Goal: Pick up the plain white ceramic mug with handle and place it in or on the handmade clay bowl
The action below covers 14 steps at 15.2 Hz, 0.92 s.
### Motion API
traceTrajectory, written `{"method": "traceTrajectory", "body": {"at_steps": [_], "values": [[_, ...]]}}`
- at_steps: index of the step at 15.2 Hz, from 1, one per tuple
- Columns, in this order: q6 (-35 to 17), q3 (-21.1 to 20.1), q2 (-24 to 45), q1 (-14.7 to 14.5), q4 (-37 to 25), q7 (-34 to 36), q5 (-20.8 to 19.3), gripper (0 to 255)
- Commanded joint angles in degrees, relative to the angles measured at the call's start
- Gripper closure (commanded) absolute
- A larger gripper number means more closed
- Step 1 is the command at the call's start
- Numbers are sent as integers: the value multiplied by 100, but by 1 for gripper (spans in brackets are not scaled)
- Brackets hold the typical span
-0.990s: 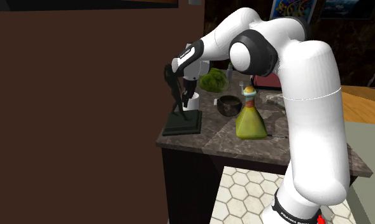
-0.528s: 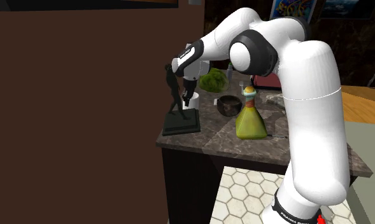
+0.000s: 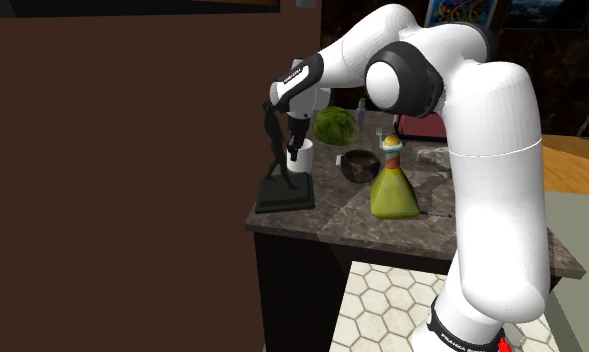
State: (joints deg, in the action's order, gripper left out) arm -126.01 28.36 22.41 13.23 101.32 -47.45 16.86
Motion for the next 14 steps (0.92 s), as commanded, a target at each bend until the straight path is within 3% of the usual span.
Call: {"method": "traceTrajectory", "body": {"at_steps": [1,14], "values": [[121,22,-65,-18,-68,42,-50,255],[974,133,-393,-62,-644,249,-310,255]]}}
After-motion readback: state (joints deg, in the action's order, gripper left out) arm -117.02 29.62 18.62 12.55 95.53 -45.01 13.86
